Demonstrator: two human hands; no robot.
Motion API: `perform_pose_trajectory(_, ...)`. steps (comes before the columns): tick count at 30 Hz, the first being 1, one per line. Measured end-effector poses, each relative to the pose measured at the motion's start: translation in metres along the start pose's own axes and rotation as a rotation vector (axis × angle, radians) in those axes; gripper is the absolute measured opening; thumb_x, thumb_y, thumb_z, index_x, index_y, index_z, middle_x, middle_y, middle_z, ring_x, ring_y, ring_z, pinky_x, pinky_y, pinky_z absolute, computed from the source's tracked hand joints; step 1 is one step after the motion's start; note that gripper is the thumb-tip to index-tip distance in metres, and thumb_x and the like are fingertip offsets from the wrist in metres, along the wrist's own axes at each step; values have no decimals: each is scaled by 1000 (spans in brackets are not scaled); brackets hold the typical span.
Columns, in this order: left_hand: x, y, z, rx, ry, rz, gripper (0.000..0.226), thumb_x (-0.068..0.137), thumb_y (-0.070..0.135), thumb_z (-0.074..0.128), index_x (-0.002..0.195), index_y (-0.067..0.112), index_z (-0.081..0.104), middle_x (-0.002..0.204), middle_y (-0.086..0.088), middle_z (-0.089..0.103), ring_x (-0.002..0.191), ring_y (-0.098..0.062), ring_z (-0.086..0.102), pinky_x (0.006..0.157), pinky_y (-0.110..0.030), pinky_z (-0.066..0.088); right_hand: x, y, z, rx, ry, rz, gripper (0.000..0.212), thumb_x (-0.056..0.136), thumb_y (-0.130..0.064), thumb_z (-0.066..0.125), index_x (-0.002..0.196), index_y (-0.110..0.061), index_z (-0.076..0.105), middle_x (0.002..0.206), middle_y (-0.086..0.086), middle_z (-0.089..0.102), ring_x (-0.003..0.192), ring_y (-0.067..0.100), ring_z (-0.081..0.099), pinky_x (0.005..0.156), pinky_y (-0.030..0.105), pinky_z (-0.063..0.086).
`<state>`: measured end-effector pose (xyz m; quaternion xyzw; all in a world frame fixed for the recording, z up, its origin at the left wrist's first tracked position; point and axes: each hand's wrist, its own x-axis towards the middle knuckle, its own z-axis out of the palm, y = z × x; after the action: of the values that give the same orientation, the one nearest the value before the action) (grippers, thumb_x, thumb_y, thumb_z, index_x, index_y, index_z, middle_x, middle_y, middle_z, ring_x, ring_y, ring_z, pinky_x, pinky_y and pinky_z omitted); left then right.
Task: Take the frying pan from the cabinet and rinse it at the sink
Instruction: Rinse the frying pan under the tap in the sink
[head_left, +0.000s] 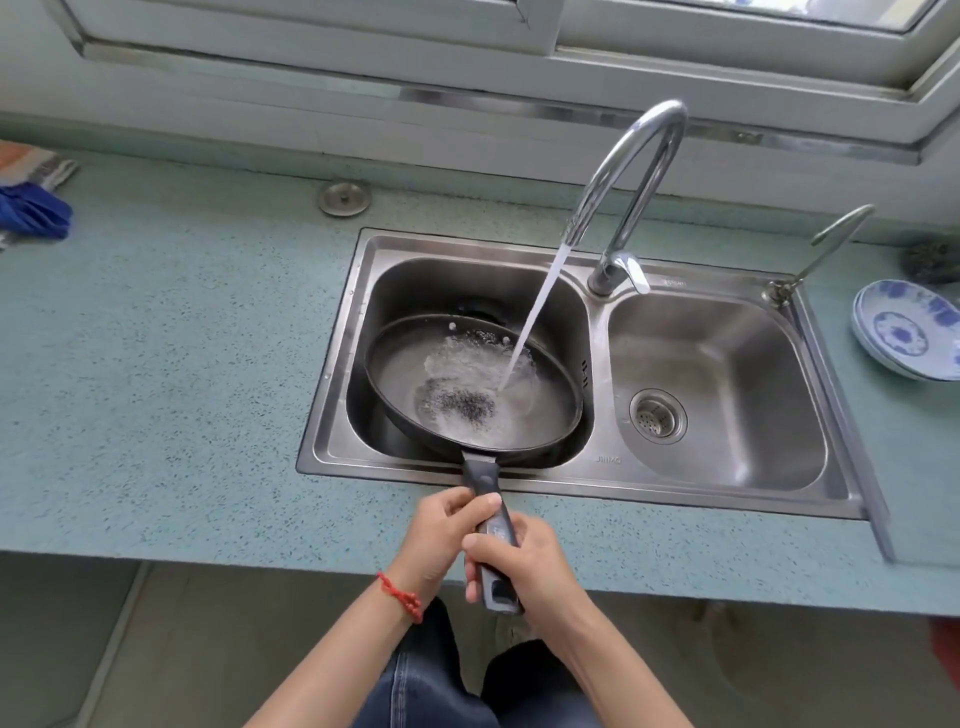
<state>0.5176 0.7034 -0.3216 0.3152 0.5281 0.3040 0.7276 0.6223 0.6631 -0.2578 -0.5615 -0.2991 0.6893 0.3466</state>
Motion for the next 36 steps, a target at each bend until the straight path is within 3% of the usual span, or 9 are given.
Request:
perform_pose_trajectory(1, -1, -2, 2, -60, -13, -21, 56, 60, 33, 75, 82, -16, 58, 72, -18, 57, 67, -26, 55, 61, -32, 46, -3, 1, -2, -3, -12, -6, 6, 70, -11, 59, 73, -8, 55, 53, 5, 60, 42, 17, 58, 43, 22, 47)
perform_pose_trajectory(4, -3, 0, 12, -291, -77, -137, 30, 64, 14, 71, 86, -4, 64, 75, -12, 72, 68, -20, 68, 62, -28, 56, -11, 3, -10, -28, -62, -32, 6, 72, -10, 59, 74, -9, 53, 55, 6, 60, 43, 18, 58, 45, 24, 48)
perform_pose_trajectory(7, -2, 2, 25, -365, -73, -154, 19, 63, 4, 67, 80, -2, 61, 64, -10, 67, 59, -16, 65, 57, -26, 56, -17, 5, -21, -47, -103, -64, 8, 74, -7, 57, 73, -9, 50, 53, 4, 60, 41, 17, 56, 46, 23, 47)
perform_pose_trajectory(10, -4, -3, 32, -295, -47, -89, 15, 61, 5, 67, 74, 5, 60, 61, -8, 52, 52, -14, 54, 53, -24, 49, -22, 10, -31, -59, -125, -70, 10, 74, -5, 57, 79, -8, 49, 54, 4, 60, 41, 18, 56, 45, 23, 46)
perform_pose_trajectory(17, -7, -14, 40, -89, 41, 79, 21, 55, 16, 68, 73, 8, 59, 57, 3, 54, 48, -2, 50, 49, -16, 43, -31, 16, -43, -145, -103, -18, 16, 73, -7, 57, 86, -11, 51, 55, 2, 60, 45, 18, 56, 50, 24, 47)
perform_pose_trajectory(21, -9, -13, 45, 67, 126, 152, 14, 60, 19, 63, 69, 11, 55, 61, 1, 52, 47, 3, 49, 49, -12, 41, -31, 19, -39, -274, 78, 21, 16, 66, -12, 53, 82, -11, 54, 53, 2, 55, 41, 18, 52, 49, 28, 44)
perform_pose_trajectory(24, -9, -15, 46, 163, 185, 168, 19, 72, 10, 69, 65, 11, 51, 59, 0, 50, 51, -6, 47, 46, -13, 38, -33, 28, -32, -256, 214, -7, 16, 73, -11, 57, 88, -6, 59, 51, 2, 49, 34, 13, 45, 40, 20, 39)
perform_pose_trajectory(27, -8, -17, 45, 222, 241, 166, 22, 77, 5, 66, 62, 11, 50, 57, -1, 49, 53, -12, 43, 45, -14, 36, -33, 31, -26, -185, 242, -73, 22, 68, -18, 60, 79, 0, 60, 50, 5, 47, 33, 13, 43, 38, 19, 36)
perform_pose_trajectory(36, -16, -10, 55, 34, 210, 167, 22, 79, 6, 65, 64, 11, 50, 55, 3, 45, 39, 4, 44, 43, -10, 36, -36, 28, -34, -9, 157, -91, 6, 68, -11, 54, 70, -5, 53, 41, 4, 46, 33, 13, 37, 38, 21, 30)
